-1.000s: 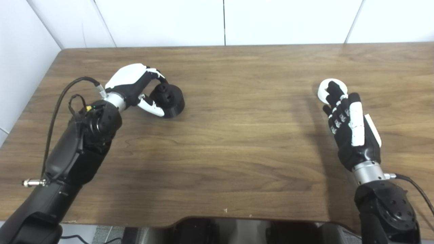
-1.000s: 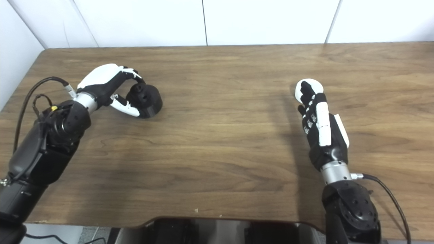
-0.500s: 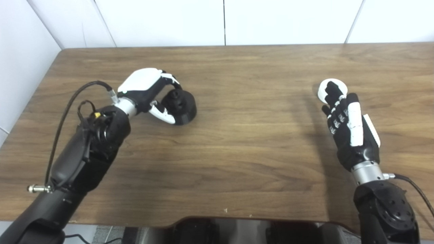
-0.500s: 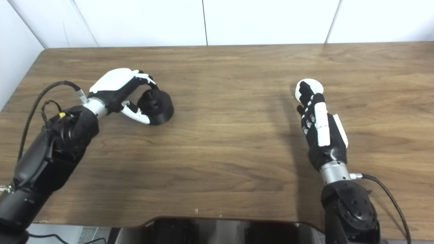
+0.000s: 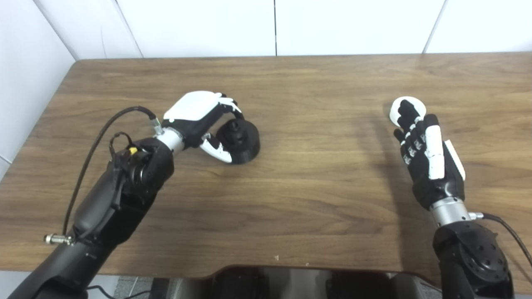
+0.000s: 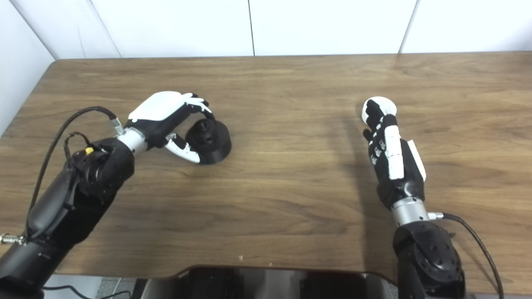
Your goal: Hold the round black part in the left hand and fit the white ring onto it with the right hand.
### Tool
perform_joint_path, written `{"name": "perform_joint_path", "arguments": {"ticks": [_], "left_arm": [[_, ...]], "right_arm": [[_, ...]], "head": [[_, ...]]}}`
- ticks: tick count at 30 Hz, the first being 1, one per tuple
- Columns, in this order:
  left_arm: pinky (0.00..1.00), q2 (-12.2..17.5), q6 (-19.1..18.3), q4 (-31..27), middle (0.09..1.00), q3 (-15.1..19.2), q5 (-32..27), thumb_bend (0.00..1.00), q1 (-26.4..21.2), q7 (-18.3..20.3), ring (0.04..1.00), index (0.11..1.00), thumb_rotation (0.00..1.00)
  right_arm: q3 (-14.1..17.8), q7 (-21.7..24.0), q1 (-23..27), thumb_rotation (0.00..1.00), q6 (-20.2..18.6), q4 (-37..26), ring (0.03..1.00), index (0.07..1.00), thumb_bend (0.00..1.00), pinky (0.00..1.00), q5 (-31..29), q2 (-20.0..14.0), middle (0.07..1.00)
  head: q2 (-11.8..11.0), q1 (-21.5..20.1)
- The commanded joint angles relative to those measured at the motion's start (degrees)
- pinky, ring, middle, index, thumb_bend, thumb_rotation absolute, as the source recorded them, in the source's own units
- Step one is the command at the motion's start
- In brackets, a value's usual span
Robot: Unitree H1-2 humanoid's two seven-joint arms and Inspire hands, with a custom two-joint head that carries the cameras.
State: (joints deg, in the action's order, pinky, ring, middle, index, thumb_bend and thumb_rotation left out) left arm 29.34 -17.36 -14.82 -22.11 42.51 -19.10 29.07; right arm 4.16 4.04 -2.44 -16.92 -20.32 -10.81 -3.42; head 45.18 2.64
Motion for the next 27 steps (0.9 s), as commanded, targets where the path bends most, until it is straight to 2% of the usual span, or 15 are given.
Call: {"name": "perform_joint_path", "arguments": {"ticks": [1,14,20,27], "left_arm": [[0.87,0.0,0.6,-1.4,0.912,-1.1,1.1,0.91,-0.1,2.0,0.980,0.707,0.19],[0.89,-3.0,0.6,-7.0,0.930,-2.7,1.2,0.90,1.1,5.7,0.995,0.718,0.19],[0.90,-4.5,0.9,-8.5,0.933,-3.7,2.2,0.90,1.7,6.8,0.996,0.724,0.20],[0.86,-6.5,1.4,-10.4,0.934,-5.5,2.8,0.90,2.8,7.8,0.992,0.719,0.18]], "right_arm": [[-0.2,0.2,-0.5,0.96,1.9,-2.3,1.000,0.929,0.57,1.00,-0.4,0.2,0.969],[-0.3,-0.1,-0.7,0.98,1.9,-2.7,1.000,0.930,0.55,1.00,-0.2,0.4,0.968],[-0.4,-0.2,-0.9,0.96,1.5,-3.0,1.000,0.925,0.57,1.00,0.0,0.3,0.967],[-0.6,-0.5,-1.0,0.96,1.4,-3.2,1.000,0.925,0.55,1.00,0.2,0.6,0.962]], "head": [[0.1,-0.1],[0.3,-0.2],[0.4,-0.3],[0.5,-0.5]]}}
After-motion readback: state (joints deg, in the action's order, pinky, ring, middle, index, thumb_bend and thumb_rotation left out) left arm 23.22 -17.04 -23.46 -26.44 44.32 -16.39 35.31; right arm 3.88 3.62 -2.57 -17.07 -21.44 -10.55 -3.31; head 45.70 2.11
